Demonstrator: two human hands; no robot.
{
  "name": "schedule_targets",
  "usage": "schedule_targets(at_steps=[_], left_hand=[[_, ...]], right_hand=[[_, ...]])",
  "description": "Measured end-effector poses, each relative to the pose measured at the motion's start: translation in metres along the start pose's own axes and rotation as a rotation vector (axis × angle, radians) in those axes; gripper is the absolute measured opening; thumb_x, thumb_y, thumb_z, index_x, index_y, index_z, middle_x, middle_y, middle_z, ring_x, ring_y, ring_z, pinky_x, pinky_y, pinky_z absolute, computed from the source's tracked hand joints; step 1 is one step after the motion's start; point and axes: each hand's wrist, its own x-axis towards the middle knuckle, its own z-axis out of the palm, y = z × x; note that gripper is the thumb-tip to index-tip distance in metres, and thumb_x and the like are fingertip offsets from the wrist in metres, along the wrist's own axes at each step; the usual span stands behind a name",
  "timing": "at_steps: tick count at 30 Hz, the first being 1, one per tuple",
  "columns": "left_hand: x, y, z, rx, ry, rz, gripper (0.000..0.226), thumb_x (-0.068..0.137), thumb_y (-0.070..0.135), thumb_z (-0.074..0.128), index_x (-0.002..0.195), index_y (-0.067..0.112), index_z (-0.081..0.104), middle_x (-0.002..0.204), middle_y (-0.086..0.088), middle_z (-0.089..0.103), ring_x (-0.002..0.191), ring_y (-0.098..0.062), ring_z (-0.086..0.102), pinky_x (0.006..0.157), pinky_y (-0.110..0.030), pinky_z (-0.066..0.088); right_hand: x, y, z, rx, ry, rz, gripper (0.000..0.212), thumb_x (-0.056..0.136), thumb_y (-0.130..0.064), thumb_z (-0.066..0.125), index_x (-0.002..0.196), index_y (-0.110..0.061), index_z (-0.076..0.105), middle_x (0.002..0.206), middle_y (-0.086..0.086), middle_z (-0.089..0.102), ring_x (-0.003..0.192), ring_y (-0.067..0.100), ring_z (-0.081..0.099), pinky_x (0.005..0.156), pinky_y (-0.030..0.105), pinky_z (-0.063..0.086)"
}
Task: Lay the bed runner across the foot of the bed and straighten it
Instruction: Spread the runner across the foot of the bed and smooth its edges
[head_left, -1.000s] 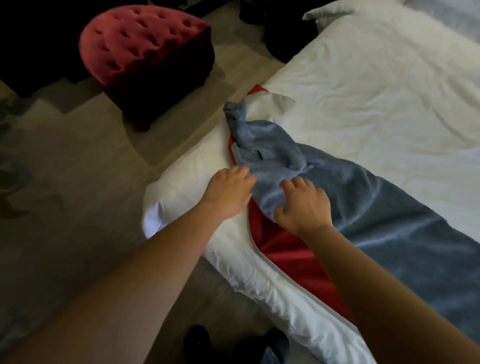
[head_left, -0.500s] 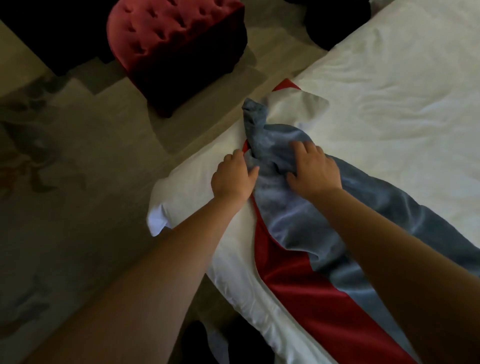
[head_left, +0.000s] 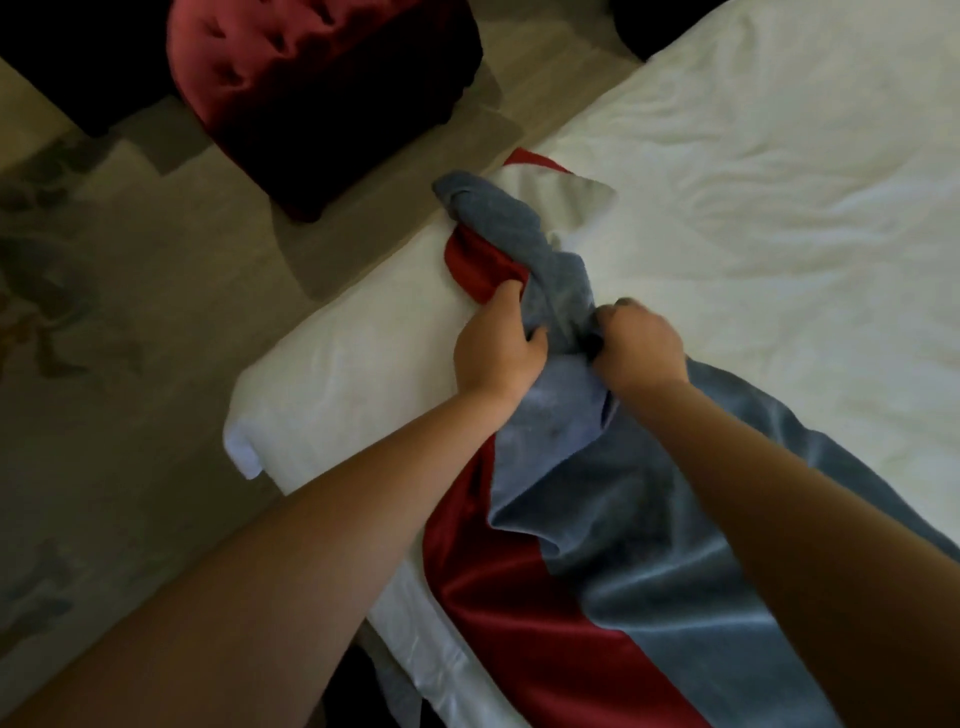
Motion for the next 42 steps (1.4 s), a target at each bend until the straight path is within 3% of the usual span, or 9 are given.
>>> schedule_targets(at_steps=[9,13,17,21,25,30,35,37,42], left_hand=[[0.019,0.106,0.089,0.042,-0.198,0.239,0.032,0.091,0.017,0.057,0.121,0.007,0.054,0.110,-0.009,0.065,0.100,-0.026,0.062,0.077,-0.032,0.049],[0.018,0.131,0.124,0.134,-0.474,0.279,0.040,0.093,0.022,0.054,0.131,0.012,0.046,0.126,-0.008,0.058,0.115,-0.028,0.055,0.091,-0.044,0.049],[0.016,0.133,0.134,0.203,-0.485,0.363,0.041,0.090,0.032,0.059,0.127,0.016,0.051,0.118,-0.003,0.061,0.107,-0.023,0.059,0.083,-0.040,0.053],[0.023,0.117,0.120,0.164,-0.353,0.469,0.037,0.088,0.035,0.059,0.118,0.015,0.057,0.108,-0.001,0.065,0.099,-0.019,0.061,0.077,-0.037,0.053],[0.038,0.082,0.093,0.239,-0.233,0.535,0.039,0.078,0.021,0.061,0.116,0.011,0.058,0.106,-0.004,0.063,0.098,-0.021,0.060,0.080,-0.035,0.052],[0.060,0.032,0.060,0.402,-0.174,0.458,0.046,0.069,0.005,0.067,0.113,0.008,0.054,0.105,-0.008,0.058,0.095,-0.024,0.057,0.073,-0.030,0.048],[0.085,0.000,0.047,0.544,-0.222,0.360,0.064,0.070,0.006,0.077,0.126,0.011,0.047,0.122,-0.009,0.052,0.108,-0.025,0.053,0.079,-0.027,0.048],[0.095,-0.007,0.046,0.577,-0.238,0.359,0.072,0.069,0.005,0.078,0.132,0.012,0.044,0.126,-0.010,0.050,0.111,-0.026,0.052,0.081,-0.030,0.049],[0.123,-0.016,0.045,0.550,-0.297,0.384,0.082,0.065,0.010,0.080,0.136,0.015,0.039,0.132,-0.009,0.046,0.119,-0.028,0.047,0.088,-0.035,0.049]], right_hand=[[-0.012,0.153,-0.061,-0.068,0.183,0.234,0.015,0.074,0.000,0.054,0.087,-0.001,0.062,0.093,0.018,0.052,0.077,0.042,0.057,0.059,0.035,0.039],[-0.036,0.208,-0.057,-0.128,0.159,0.395,0.016,0.073,0.002,0.052,0.086,-0.001,0.060,0.088,0.017,0.049,0.074,0.041,0.056,0.057,0.034,0.036],[-0.050,0.228,-0.041,-0.127,0.039,0.482,0.019,0.075,-0.002,0.055,0.093,-0.007,0.061,0.087,0.013,0.050,0.071,0.034,0.054,0.057,0.031,0.037],[-0.040,0.215,-0.045,-0.023,0.106,0.427,0.036,0.072,-0.012,0.057,0.108,-0.016,0.057,0.098,0.010,0.055,0.088,0.034,0.055,0.062,0.033,0.040],[-0.017,0.178,-0.054,0.059,0.204,0.139,0.050,0.071,-0.018,0.059,0.120,-0.015,0.052,0.111,0.012,0.054,0.099,0.034,0.053,0.072,0.040,0.044],[0.022,0.118,-0.048,0.015,0.116,-0.128,0.064,0.073,-0.033,0.061,0.133,-0.020,0.045,0.123,0.009,0.052,0.109,0.032,0.050,0.091,0.044,0.039],[0.060,0.077,-0.024,-0.114,0.010,-0.110,0.086,0.074,-0.027,0.070,0.147,-0.027,0.023,0.141,0.005,0.041,0.129,0.029,0.039,0.100,0.046,0.034],[0.068,0.069,-0.017,-0.107,-0.069,-0.014,0.080,0.081,-0.018,0.063,0.147,-0.029,0.020,0.134,0.005,0.047,0.123,0.030,0.044,0.097,0.046,0.036],[0.078,0.064,-0.015,-0.053,-0.020,-0.002,0.030,0.086,-0.011,0.050,0.115,-0.018,0.055,0.108,0.010,0.062,0.099,0.034,0.058,0.079,0.042,0.047]])
